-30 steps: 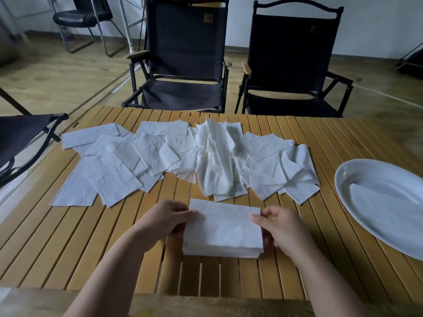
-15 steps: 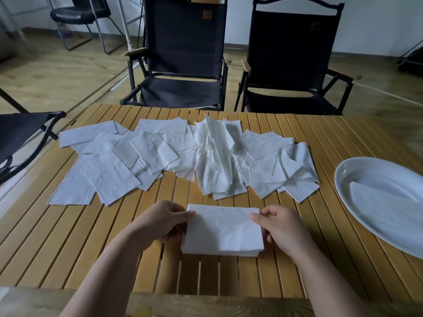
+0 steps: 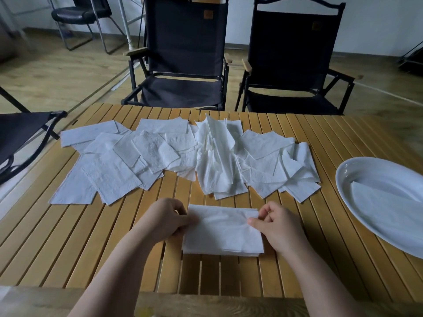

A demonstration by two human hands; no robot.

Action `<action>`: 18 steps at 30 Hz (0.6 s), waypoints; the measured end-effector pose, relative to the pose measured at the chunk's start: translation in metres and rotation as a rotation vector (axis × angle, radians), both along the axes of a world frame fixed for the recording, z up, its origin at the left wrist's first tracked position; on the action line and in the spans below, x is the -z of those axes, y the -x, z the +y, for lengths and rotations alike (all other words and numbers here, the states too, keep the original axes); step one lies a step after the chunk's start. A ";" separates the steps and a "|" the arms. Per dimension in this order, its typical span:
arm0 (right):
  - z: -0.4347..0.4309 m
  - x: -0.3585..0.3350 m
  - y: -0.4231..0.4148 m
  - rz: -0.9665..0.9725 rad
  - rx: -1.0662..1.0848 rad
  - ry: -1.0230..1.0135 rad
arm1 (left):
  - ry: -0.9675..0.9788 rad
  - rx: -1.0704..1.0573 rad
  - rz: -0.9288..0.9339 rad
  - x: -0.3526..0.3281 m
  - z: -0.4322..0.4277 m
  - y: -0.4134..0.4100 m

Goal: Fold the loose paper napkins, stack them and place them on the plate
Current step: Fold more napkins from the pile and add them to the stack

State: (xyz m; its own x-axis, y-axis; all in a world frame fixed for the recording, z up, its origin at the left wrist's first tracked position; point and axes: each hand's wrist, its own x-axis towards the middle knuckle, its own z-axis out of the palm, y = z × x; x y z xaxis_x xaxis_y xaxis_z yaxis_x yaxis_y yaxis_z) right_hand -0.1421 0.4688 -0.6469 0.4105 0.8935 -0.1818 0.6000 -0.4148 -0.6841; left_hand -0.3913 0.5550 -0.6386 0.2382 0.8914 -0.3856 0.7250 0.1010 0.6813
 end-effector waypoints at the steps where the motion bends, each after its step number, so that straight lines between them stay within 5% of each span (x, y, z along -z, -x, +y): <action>1: 0.000 0.000 0.000 -0.001 -0.001 0.000 | -0.003 0.006 0.015 0.001 0.001 0.000; 5: 0.006 -0.002 -0.002 -0.010 0.010 -0.134 | -0.102 -0.036 -0.001 0.000 0.003 -0.002; 10: 0.023 -0.002 0.011 -0.126 -0.188 -0.249 | -0.510 -0.034 -0.005 0.005 0.023 -0.019; 18: 0.032 0.010 0.036 -0.331 -0.381 -0.055 | -0.519 0.301 0.194 0.023 0.024 -0.045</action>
